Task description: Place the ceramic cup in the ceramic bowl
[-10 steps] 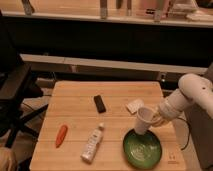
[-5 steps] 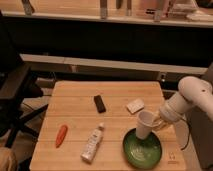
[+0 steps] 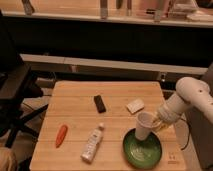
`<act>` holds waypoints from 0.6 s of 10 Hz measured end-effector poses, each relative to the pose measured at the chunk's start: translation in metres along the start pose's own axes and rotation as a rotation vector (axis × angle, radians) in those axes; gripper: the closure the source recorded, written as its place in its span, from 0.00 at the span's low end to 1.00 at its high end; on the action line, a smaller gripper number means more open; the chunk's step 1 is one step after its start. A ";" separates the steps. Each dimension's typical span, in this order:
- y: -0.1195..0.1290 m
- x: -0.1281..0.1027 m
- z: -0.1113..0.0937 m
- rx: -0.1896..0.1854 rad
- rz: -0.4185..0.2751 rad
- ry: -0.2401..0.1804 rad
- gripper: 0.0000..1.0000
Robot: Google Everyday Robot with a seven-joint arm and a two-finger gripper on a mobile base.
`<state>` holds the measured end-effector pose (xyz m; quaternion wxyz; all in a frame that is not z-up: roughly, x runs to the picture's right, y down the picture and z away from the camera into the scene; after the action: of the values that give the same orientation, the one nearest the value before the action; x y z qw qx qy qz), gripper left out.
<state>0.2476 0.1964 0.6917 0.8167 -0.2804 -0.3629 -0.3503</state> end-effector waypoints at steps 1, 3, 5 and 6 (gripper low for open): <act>-0.002 -0.001 0.001 -0.005 -0.004 -0.003 0.42; -0.001 -0.001 0.002 -0.013 -0.002 -0.004 0.23; -0.002 -0.002 0.002 -0.018 -0.005 -0.006 0.21; -0.002 -0.003 0.003 -0.023 -0.005 -0.008 0.24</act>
<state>0.2434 0.1985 0.6920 0.8110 -0.2902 -0.3627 -0.3556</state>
